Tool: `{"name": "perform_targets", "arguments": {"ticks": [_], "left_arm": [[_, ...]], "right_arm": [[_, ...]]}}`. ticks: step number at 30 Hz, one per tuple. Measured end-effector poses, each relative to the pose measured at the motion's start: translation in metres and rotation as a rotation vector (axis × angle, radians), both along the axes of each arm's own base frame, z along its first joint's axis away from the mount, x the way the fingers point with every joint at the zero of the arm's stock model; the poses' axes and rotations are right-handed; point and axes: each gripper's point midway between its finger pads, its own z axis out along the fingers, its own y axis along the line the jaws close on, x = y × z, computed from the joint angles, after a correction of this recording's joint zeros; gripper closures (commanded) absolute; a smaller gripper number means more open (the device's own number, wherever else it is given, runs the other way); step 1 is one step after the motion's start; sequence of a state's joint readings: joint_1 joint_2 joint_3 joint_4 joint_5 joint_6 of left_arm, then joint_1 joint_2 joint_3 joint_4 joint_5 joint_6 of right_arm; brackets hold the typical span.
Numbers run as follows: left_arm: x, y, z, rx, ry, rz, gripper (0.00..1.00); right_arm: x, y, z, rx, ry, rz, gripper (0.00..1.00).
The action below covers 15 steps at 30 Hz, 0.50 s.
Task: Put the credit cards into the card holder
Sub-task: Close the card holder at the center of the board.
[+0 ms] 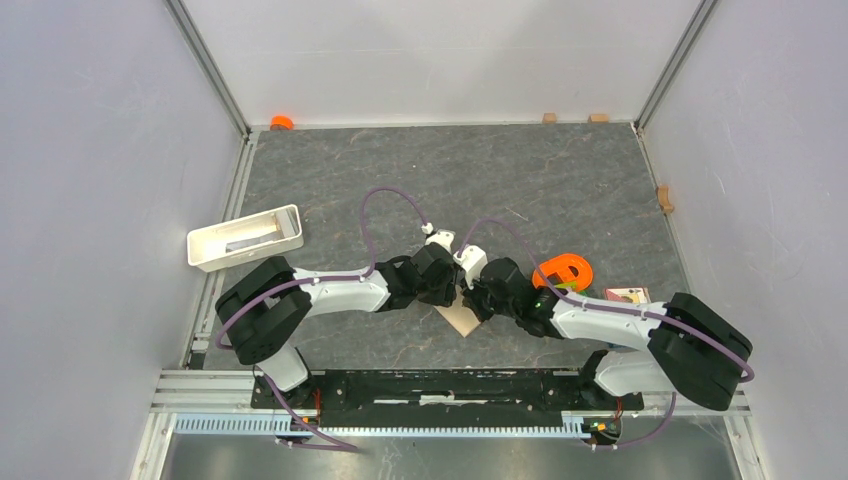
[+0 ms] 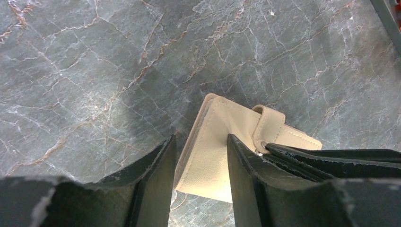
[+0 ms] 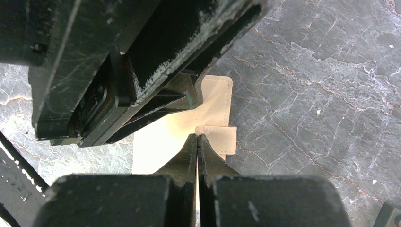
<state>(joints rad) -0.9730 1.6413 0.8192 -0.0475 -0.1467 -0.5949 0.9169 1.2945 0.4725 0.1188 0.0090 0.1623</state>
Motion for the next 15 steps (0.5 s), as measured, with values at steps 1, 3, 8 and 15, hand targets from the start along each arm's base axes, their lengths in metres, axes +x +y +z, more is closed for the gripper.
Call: {"name": "perform_targets", "arguments": {"ticks": [1, 3, 8, 15], "left_arm": [[0.0, 0.0, 0.0, 0.0, 0.0, 0.0, 0.5], [0.0, -0.0001, -0.0001, -0.001, -0.001, 0.0, 0.5], [0.0, -0.0002, -0.0001, -0.002, 0.0, 0.0, 0.5], [-0.0004, -0.0006, -0.0001, -0.006, 0.003, 0.005, 0.5]], "right_arm": [[-0.0002, 0.0001, -0.0001, 0.0, -0.001, -0.003, 1.0], [-0.0006, -0.0001, -0.0006, -0.003, -0.004, -0.01, 1.0], [-0.0017, -0.0002, -0.0008, -0.002, -0.014, -0.021, 1.0], [-0.0067, -0.0005, -0.0006, 0.0, -0.047, 0.002, 1.0]]}}
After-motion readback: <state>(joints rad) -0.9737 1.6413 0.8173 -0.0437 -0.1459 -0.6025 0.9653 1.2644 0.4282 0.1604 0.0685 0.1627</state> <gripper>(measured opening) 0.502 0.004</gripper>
